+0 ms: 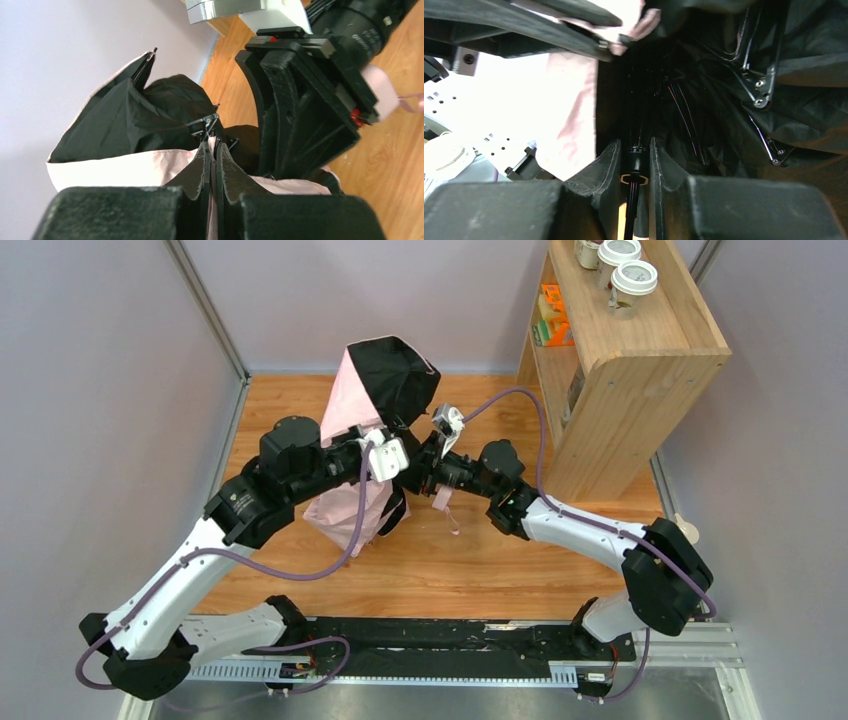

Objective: Put away the umbrella

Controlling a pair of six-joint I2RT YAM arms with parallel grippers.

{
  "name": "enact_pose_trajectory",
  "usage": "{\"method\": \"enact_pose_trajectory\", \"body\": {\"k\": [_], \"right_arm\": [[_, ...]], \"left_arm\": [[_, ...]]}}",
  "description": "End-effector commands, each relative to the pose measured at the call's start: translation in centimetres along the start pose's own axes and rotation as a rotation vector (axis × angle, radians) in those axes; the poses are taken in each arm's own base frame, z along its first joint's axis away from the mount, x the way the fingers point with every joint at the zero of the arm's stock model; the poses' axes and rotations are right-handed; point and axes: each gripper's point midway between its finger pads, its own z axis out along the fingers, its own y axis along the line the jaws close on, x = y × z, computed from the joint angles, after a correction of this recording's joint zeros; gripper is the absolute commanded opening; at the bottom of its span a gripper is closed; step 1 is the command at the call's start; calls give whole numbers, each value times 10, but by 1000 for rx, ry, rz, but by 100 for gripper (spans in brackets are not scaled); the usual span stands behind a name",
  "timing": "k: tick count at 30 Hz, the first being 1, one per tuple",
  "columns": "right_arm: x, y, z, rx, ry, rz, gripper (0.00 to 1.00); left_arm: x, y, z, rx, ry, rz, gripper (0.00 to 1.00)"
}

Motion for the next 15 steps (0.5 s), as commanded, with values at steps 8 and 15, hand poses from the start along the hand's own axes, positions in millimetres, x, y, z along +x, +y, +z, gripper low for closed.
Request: {"method": "enact_pose_trajectory", "body": {"k": [8, 15], "right_arm": [[-52, -2, 8, -5, -151, 1, 0], [-68, 13, 9, -95, -233, 124, 0]], "left_arm": [[-54, -28, -83, 30, -336, -300, 0], [-30, -88, -69, 214, -320, -486, 0]]}}
